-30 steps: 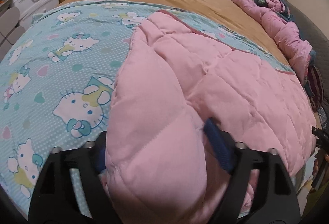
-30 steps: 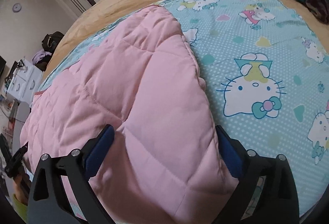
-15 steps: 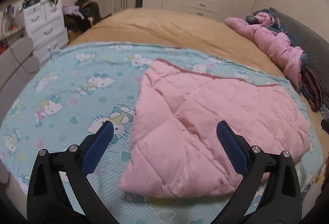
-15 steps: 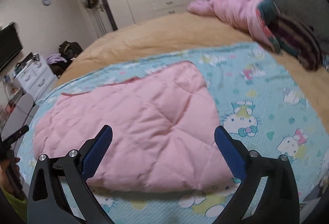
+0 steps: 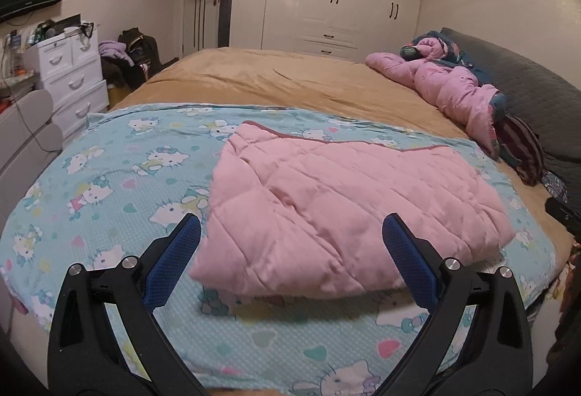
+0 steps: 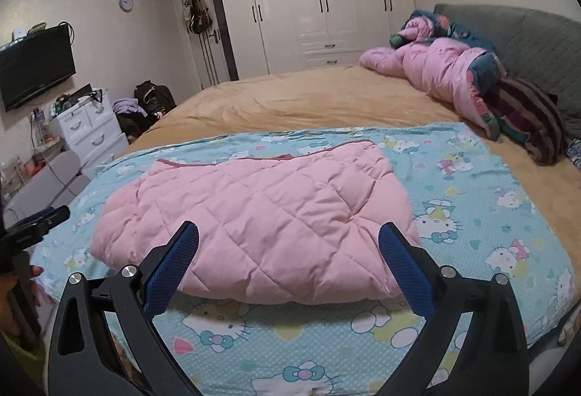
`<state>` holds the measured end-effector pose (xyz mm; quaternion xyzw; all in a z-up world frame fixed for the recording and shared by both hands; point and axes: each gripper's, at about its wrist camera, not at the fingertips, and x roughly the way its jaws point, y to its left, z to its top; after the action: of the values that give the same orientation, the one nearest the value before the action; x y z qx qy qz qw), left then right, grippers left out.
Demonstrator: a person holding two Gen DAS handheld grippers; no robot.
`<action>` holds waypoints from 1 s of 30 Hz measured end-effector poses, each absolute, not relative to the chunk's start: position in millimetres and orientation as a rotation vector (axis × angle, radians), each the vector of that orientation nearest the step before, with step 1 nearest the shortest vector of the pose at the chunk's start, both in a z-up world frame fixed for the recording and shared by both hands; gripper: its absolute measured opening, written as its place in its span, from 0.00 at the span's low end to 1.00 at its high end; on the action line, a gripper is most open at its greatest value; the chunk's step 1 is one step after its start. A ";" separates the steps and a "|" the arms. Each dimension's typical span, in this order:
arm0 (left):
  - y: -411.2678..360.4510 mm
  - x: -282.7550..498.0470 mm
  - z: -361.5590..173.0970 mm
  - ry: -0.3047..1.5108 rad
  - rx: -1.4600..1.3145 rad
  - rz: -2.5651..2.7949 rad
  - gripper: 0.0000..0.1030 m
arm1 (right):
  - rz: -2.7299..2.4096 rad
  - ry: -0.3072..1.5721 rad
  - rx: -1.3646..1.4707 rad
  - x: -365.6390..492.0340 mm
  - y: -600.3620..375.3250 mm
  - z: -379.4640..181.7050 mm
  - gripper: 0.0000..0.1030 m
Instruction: Fold large clothes
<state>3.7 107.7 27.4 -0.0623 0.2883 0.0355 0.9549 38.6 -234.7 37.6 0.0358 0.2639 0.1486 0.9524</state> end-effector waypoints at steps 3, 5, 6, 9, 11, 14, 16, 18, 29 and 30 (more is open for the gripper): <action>95.4 -9.9 14.7 0.583 -0.098 0.053 0.91 | 0.292 0.514 0.078 26.1 -231.6 25.0 0.96; 89.8 -16.9 2.4 0.592 -0.079 0.067 0.91 | 0.284 0.514 0.069 18.3 -229.1 12.6 0.96; 88.6 -19.3 -2.9 0.600 -0.082 0.071 0.91 | 0.283 0.518 0.069 15.8 -228.6 8.1 0.96; 83.3 -27.6 -19.6 0.622 -0.087 0.064 0.91 | 0.277 0.536 0.070 4.0 -226.5 -9.9 0.96; 81.4 -30.7 -27.1 0.638 -0.086 0.074 0.91 | 0.273 0.556 0.107 -2.8 -228.1 -23.2 0.96; 81.5 -32.6 -31.5 0.649 -0.097 0.082 0.91 | 0.254 0.587 0.120 -9.2 -227.0 -37.8 0.96; 80.5 -34.2 -30.3 0.642 -0.100 0.088 0.91 | 0.248 0.598 0.123 -10.9 -226.7 -40.9 0.96; 79.8 -34.7 -27.1 0.632 -0.100 0.091 0.91 | 0.246 0.596 0.129 -12.0 -227.4 -38.6 0.96; 78.8 -38.5 -21.2 0.616 -0.095 0.093 0.91 | 0.251 0.565 0.103 -16.3 -224.5 -26.6 0.96; 78.5 -38.6 -21.1 0.616 -0.093 0.093 0.91 | 0.252 0.565 0.103 -16.5 -223.6 -26.4 0.96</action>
<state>-38.6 78.5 -21.1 -0.0457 0.3029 0.0459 0.9508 -16.5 -223.6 -26.4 0.0506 0.2778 0.1240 0.9512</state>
